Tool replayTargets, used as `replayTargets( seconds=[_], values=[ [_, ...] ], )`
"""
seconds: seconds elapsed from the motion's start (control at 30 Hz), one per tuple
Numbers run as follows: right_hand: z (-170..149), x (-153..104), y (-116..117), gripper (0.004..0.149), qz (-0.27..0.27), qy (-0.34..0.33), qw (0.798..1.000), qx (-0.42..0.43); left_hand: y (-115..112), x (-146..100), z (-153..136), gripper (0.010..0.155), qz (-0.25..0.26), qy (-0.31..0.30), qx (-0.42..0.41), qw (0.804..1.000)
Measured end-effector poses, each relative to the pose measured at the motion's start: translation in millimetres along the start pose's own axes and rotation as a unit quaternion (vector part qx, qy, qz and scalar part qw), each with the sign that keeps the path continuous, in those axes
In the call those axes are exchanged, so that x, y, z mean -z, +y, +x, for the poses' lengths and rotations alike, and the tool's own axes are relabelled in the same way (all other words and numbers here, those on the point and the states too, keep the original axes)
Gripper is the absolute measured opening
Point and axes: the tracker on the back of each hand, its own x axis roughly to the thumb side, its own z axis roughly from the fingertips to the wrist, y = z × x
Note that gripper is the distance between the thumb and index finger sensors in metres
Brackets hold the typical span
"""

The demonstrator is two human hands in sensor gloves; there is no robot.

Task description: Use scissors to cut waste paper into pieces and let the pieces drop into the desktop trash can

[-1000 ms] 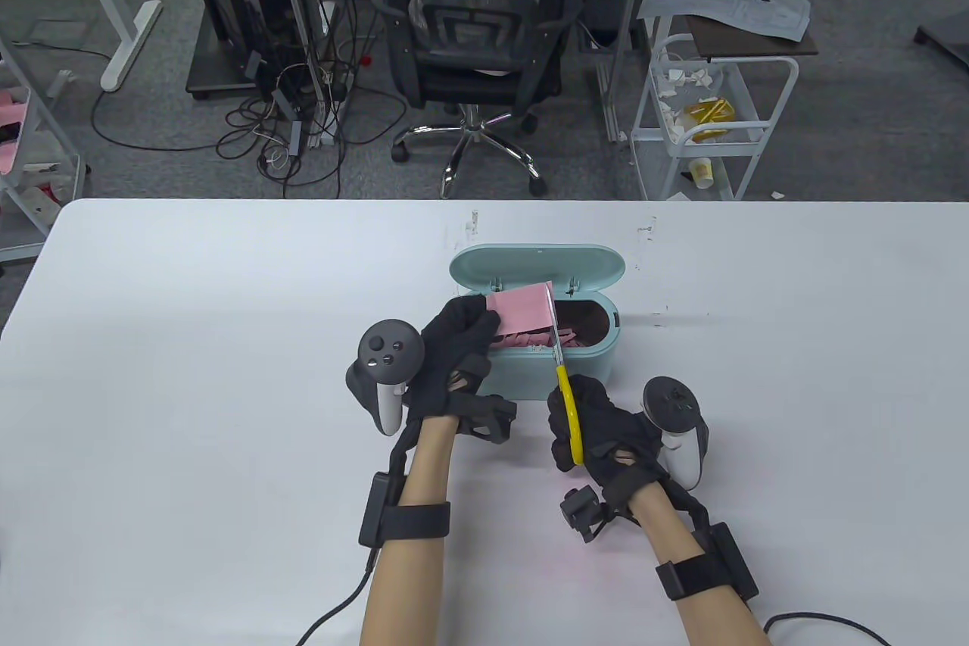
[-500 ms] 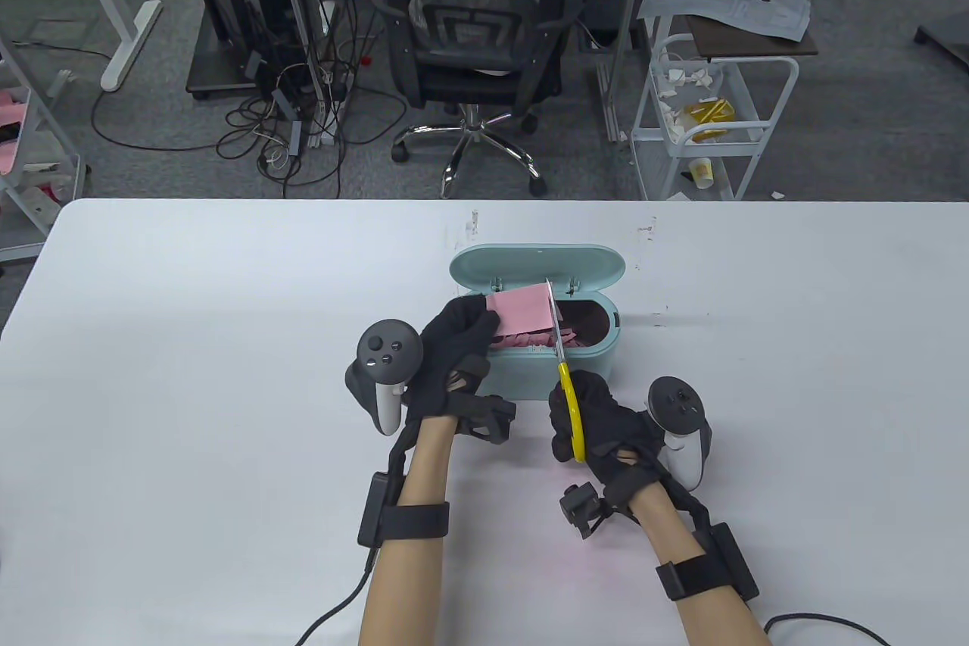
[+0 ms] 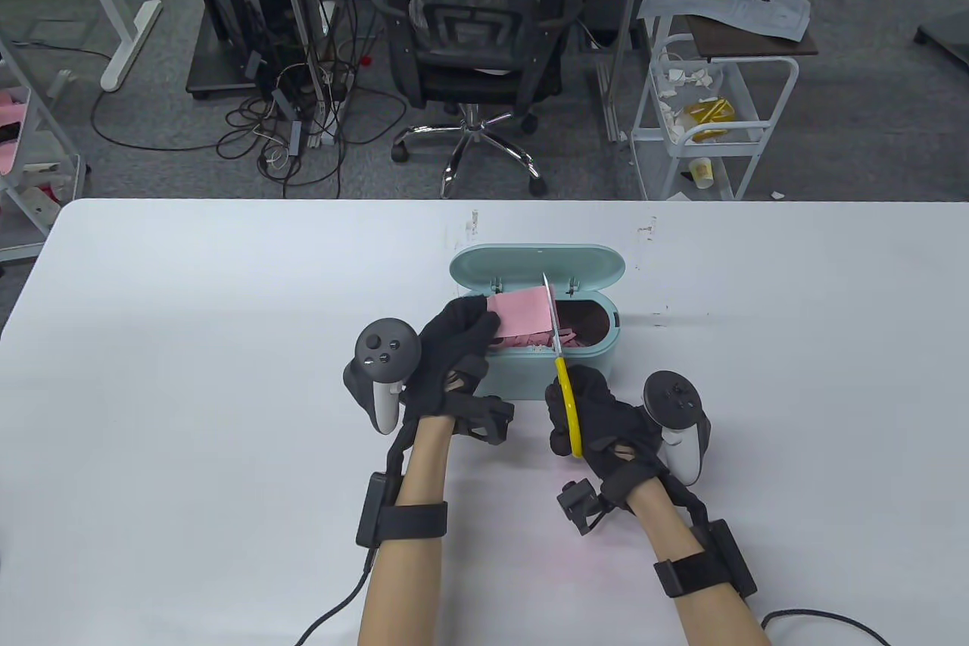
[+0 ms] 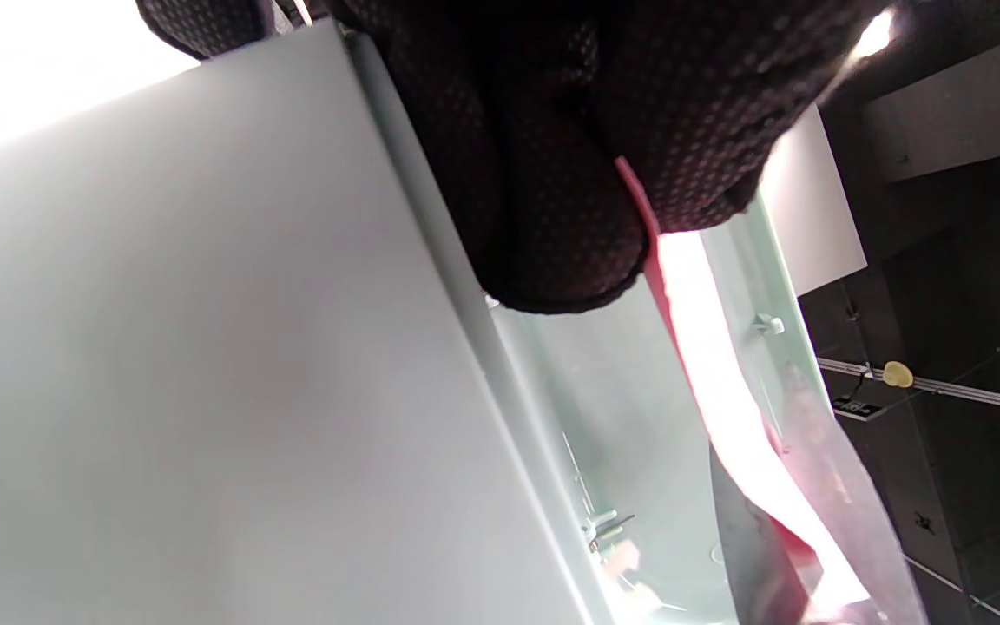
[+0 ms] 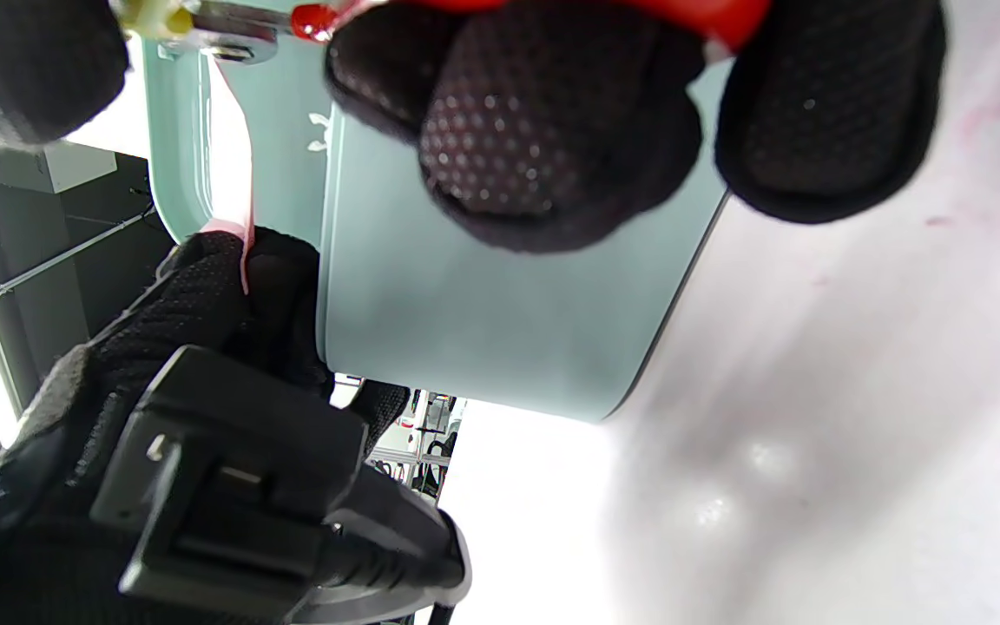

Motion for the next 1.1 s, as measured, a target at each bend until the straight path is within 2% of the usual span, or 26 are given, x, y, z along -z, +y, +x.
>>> replayTargets(
  seconds=[0.47,0.77,1.0,1.1],
  values=[
    [0,1,1,0.078,-0.007,-0.002,1.000,0.012,1,0,0,0.035,0.001,-0.001,0.001,1.000],
    [-5,-1,0,0.071,-0.044,-0.004,0.999,0.026,0,0,0,0.035,0.003,-0.001,0.002,1.000],
    [-9,-5,-3,0.073,-0.049,-0.009,0.998,0.042,0,0,0,0.035,0.005,0.000,0.000,1.000],
    [-12,-7,-3,0.079,-0.028,-0.002,0.999,0.032,0,0,0,0.035,0.005,0.001,-0.003,1.000]
  ],
)
